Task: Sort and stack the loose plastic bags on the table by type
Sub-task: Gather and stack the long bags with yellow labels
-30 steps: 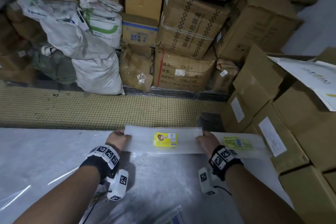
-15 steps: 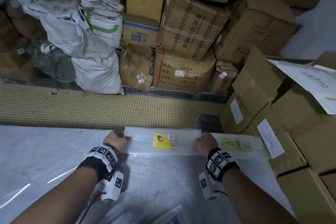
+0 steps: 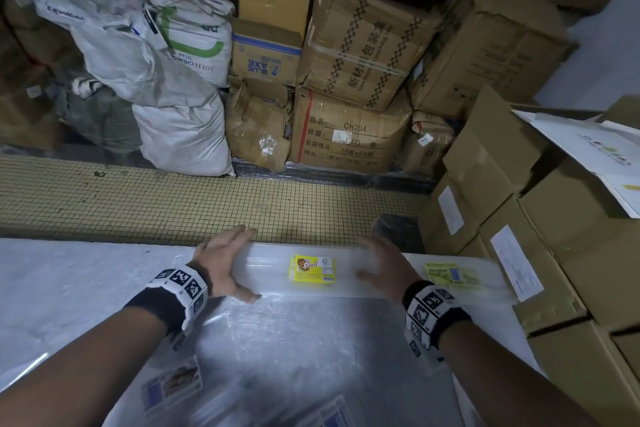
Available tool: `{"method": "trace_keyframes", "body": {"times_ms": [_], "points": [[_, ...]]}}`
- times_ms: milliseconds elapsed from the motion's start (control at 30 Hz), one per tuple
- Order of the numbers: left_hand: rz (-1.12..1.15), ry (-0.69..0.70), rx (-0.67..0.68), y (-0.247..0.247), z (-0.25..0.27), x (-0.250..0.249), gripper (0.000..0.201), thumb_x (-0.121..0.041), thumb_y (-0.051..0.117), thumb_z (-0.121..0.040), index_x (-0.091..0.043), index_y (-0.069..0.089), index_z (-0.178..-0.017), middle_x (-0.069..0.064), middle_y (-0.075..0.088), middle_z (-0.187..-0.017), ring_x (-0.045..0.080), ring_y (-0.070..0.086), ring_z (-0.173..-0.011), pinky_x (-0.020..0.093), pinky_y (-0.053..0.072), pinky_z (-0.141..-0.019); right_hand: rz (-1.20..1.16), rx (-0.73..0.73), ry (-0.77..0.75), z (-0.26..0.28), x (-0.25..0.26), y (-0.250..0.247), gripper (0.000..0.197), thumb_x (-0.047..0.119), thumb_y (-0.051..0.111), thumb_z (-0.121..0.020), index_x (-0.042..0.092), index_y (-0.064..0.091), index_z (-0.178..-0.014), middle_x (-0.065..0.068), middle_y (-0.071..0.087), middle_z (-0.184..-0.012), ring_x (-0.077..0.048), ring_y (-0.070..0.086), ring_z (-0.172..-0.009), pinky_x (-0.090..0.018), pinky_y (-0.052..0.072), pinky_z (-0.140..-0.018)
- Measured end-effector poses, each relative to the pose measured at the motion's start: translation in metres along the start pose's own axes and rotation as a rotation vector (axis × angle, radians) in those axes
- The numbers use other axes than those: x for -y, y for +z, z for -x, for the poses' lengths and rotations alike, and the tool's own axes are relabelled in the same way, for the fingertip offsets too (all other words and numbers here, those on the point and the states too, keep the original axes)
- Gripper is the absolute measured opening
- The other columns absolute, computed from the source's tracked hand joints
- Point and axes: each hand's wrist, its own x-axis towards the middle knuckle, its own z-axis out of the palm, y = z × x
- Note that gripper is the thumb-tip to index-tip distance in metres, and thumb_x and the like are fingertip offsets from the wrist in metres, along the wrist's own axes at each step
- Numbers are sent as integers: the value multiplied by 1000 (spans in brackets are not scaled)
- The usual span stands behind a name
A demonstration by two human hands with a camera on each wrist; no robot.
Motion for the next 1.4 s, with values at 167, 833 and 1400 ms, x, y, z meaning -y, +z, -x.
{"method": "trace_keyframes", "body": {"times_ms": [167,833,1400], "points": [[-146,41,119,-7,-11,-3,144,-64,82,-46,-36,-10,-152,-8,-8,-162,15,-6,-149,53,-5,-118,360,249,-109,-12,-10,5,122,61,77,-68,17,5,-156,-5,7,-162,-26,2,-150,-44,9,-122],[-169,13,196,-14,-13,-4,135,-51,86,-55,-33,-3,-154,-3,14,-161,19,14,-149,57,10,-116,403,355,-68,-16,-2,-6,127,50,86,-63,25,2,-155,-12,14,-157,-32,13,-146,-43,18,-117],[-231,27,166,-8,-16,2,130,-57,82,-54,-33,4,-154,-3,16,-160,17,12,-148,60,6,-116,385,312,-90,-16,-10,-6,126,53,86,-61,21,9,-155,-2,14,-160,-25,13,-147,-39,16,-118]]}}
